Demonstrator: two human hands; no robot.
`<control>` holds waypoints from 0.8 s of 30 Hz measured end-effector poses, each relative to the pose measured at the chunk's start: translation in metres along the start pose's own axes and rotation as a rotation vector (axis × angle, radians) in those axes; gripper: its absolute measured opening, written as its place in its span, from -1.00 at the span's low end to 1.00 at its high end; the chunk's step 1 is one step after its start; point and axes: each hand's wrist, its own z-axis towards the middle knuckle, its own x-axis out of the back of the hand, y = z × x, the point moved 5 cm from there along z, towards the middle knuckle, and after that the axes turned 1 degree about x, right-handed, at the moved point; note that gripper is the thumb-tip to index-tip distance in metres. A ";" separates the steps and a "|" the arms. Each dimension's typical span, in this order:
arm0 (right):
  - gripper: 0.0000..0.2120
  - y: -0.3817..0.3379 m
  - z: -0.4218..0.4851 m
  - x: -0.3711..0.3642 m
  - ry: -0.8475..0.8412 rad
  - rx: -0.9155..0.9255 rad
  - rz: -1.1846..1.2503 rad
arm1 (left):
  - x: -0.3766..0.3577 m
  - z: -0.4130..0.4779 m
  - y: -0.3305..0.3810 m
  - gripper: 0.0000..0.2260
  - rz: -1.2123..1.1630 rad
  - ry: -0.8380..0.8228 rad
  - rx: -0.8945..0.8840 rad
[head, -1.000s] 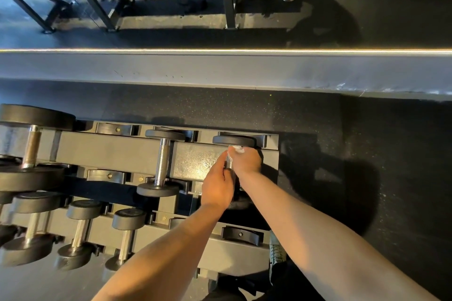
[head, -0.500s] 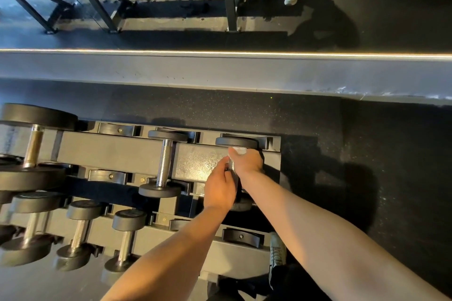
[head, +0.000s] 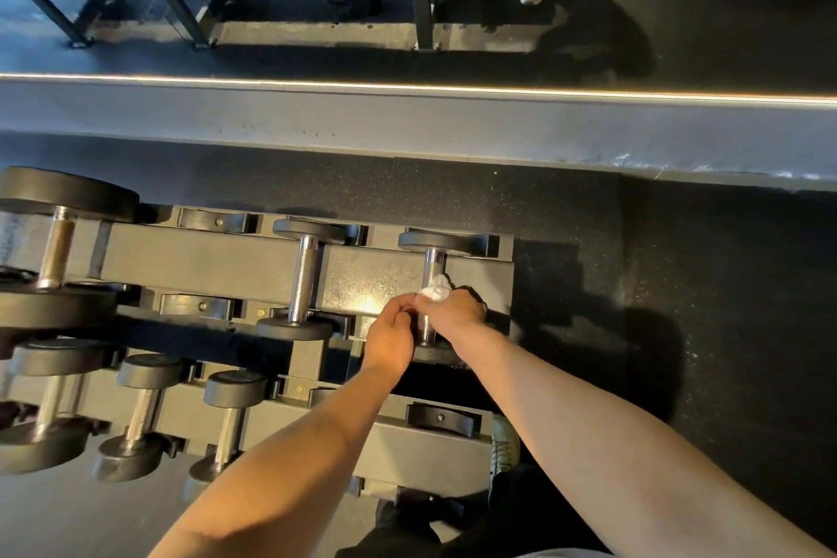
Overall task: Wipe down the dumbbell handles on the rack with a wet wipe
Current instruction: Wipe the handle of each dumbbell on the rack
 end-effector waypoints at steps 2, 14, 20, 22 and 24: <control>-0.61 0.003 -0.003 0.001 0.019 0.010 -0.007 | 0.002 -0.008 -0.014 -0.68 0.002 -0.060 0.026; -0.66 0.020 -0.029 0.016 0.107 0.013 0.131 | 0.009 -0.028 -0.026 -0.64 0.133 -0.270 -0.042; -0.72 0.037 -0.040 0.033 0.159 0.052 0.225 | 0.015 -0.034 -0.025 -0.64 0.178 -0.297 -0.067; -0.71 0.038 -0.042 0.035 0.158 0.081 0.254 | 0.015 -0.034 -0.026 -0.64 0.163 -0.300 -0.074; -0.77 0.035 -0.039 0.030 0.119 0.109 0.151 | 0.014 -0.035 -0.024 -0.65 0.159 -0.307 -0.062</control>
